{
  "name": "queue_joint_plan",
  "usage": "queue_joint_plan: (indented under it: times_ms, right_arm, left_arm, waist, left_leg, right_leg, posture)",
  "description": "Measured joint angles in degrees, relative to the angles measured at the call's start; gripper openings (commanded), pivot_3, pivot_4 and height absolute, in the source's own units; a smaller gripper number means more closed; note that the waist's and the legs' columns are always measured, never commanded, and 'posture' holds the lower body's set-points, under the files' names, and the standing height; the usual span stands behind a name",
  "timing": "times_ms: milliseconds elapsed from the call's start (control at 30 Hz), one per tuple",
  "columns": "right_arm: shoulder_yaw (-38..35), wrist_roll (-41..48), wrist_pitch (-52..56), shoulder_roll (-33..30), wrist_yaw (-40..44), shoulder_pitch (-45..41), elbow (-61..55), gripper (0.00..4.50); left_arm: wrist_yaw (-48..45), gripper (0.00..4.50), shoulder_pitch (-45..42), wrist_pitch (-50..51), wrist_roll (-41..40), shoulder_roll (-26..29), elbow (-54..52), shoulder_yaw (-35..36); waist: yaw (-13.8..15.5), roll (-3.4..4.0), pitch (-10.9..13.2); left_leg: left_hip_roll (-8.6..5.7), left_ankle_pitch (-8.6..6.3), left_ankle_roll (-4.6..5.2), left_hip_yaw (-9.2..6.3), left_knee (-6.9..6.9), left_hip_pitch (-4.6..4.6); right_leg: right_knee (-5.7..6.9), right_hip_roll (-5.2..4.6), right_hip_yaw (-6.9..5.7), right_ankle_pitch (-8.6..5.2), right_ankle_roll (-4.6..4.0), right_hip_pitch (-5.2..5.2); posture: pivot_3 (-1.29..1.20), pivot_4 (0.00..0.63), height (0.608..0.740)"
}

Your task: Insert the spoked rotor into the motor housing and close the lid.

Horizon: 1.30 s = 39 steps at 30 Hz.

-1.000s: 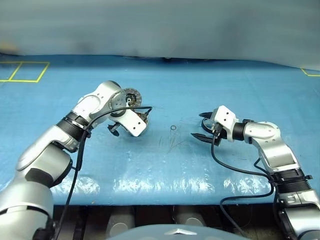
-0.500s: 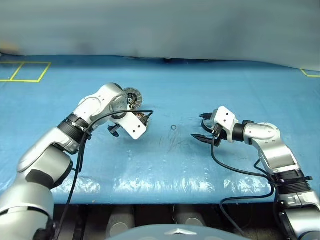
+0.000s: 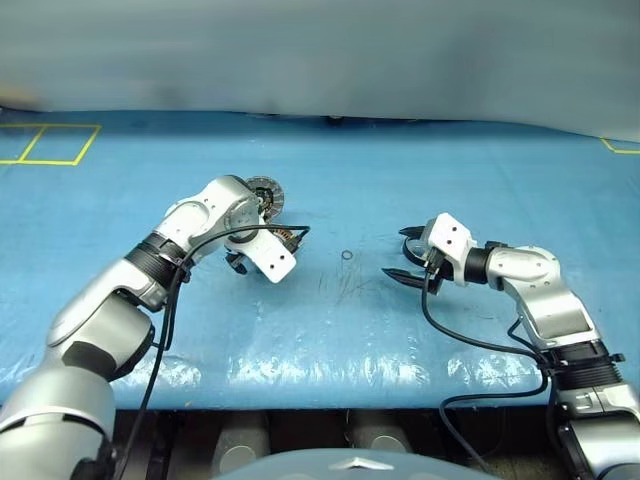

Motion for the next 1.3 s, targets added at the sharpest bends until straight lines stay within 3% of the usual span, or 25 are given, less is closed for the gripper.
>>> queue_joint_plan:
  times_ms: [33,267,467,933,1300]
  right_arm:
    - [0.0,0.0,0.0,0.0,-0.1,0.2,-0.4,4.5]
    - [-0.7,0.3,0.0,0.5,-2.3,2.7,-2.3,4.5]
    - [-1.9,0.7,-0.3,1.5,-4.6,5.2,-2.6,4.5]
    - [-2.9,0.8,-2.7,3.8,-8.7,8.2,-3.1,4.5]
    - [-2.9,0.8,-3.7,4.3,-9.1,8.4,-3.0,4.5]
  left_arm:
    - [1.0,2.31,0.0,0.0,0.4,-0.6,0.8,0.1]
    - [1.9,2.16,0.7,0.2,1.3,-1.3,2.1,0.7]
    - [0.0,2.16,1.3,-0.2,0.5,-1.5,-0.5,1.3]
    - [-7.6,2.16,6.9,-3.0,-5.3,-1.9,-18.3,-0.9]
    - [-5.6,2.16,6.2,-4.3,-4.1,-4.2,-17.4,-2.4]
  waist:
    - [0.0,0.03,0.0]
    - [0.0,0.2,-0.1]
    - [0.0,0.21,-0.1]
    - [0.3,0.2,-0.1]
    - [0.6,0.2,-0.1]
  left_leg:
    - [0.0,0.0,0.0,0.0,0.01,0.02]
    - [-0.02,-0.01,0.01,-0.01,0.05,0.49]
    - [-0.02,-0.05,0.08,-0.01,0.04,0.46]
    - [-0.02,-0.14,0.24,-0.01,0.05,0.33]
    - [-0.06,-0.14,0.24,0.0,0.13,0.33]
  right_leg:
    - [0.0,0.0,0.0,-0.01,0.01,0.03]
    - [-0.01,0.0,0.01,-0.17,0.19,0.5]
    - [-0.04,-0.01,0.0,-0.14,0.21,0.5]
    - [-0.19,-0.02,-0.01,-0.06,0.06,0.46]
    - [-0.2,-0.05,0.01,-0.11,0.12,0.48]
  posture:
    - [0.0,0.15,0.74]
    - [0.0,0.15,0.74]
    - [0.0,0.15,0.74]
    - [0.0,0.15,0.74]
    - [0.0,0.15,0.74]
